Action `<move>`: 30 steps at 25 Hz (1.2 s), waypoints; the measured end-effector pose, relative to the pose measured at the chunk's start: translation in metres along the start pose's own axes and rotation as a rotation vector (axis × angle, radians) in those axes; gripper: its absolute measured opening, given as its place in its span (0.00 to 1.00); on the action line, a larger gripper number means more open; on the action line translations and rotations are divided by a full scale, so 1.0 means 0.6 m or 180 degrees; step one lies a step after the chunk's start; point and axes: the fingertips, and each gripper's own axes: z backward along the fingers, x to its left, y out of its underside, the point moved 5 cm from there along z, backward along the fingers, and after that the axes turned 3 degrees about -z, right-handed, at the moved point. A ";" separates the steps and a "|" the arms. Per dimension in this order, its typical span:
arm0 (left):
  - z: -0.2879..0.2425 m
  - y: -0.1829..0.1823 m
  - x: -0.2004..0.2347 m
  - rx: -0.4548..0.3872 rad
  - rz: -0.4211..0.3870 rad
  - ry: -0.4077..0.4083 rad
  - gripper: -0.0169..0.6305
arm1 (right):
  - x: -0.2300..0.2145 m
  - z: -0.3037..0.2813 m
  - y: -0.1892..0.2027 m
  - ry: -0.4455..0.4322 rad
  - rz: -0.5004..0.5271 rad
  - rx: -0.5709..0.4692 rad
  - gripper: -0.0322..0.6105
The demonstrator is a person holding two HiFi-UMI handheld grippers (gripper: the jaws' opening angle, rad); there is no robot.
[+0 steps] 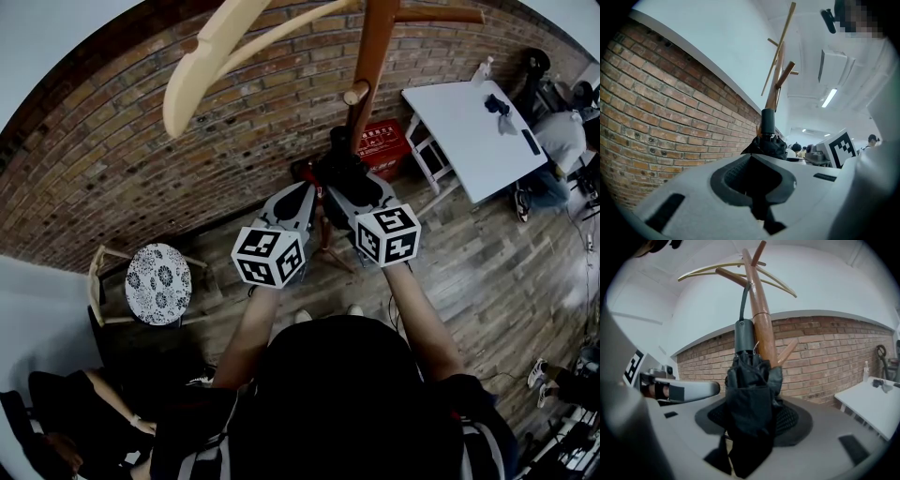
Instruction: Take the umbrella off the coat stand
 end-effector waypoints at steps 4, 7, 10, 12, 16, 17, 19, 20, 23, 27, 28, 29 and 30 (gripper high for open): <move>0.000 -0.001 -0.001 -0.0003 -0.0016 -0.0009 0.05 | 0.001 0.000 0.001 -0.0007 -0.0007 0.0005 0.43; 0.001 -0.002 0.002 -0.0006 -0.0011 -0.0038 0.05 | 0.002 0.000 0.002 -0.0023 -0.0024 0.0004 0.43; 0.002 -0.004 0.003 -0.0013 -0.0002 -0.0066 0.05 | 0.003 0.000 0.001 -0.0041 -0.0040 0.0006 0.43; 0.003 -0.005 0.001 -0.0017 -0.0007 -0.0074 0.05 | 0.003 0.002 0.000 -0.0060 -0.0051 0.0008 0.43; 0.005 -0.008 -0.002 -0.0030 -0.0014 -0.0084 0.05 | 0.004 0.004 -0.002 -0.0070 -0.0055 0.0013 0.43; 0.005 -0.008 -0.002 -0.0034 -0.0014 -0.0089 0.05 | 0.004 0.004 -0.002 -0.0073 -0.0049 0.0015 0.43; 0.007 -0.008 -0.003 -0.0037 -0.0013 -0.0101 0.05 | 0.006 0.006 -0.003 -0.0083 -0.0041 0.0017 0.43; 0.008 -0.009 -0.004 -0.0037 -0.0013 -0.0106 0.05 | 0.006 0.008 -0.003 -0.0086 -0.0038 0.0017 0.43; 0.009 -0.011 -0.008 -0.0040 -0.0020 -0.0112 0.05 | 0.007 0.011 -0.008 -0.0096 -0.0037 -0.0009 0.43; 0.009 -0.012 -0.012 -0.0042 -0.0037 -0.0112 0.05 | 0.007 0.015 -0.014 -0.0121 -0.0031 -0.0049 0.43; 0.009 -0.012 -0.013 -0.0042 -0.0038 -0.0114 0.05 | 0.007 0.016 -0.015 -0.0132 -0.0029 -0.0053 0.43; 0.010 -0.011 -0.014 -0.0042 -0.0037 -0.0117 0.05 | 0.008 0.017 -0.016 -0.0142 -0.0026 -0.0056 0.43; 0.011 -0.011 -0.015 -0.0043 -0.0036 -0.0119 0.05 | 0.008 0.018 -0.016 -0.0149 -0.0022 -0.0058 0.43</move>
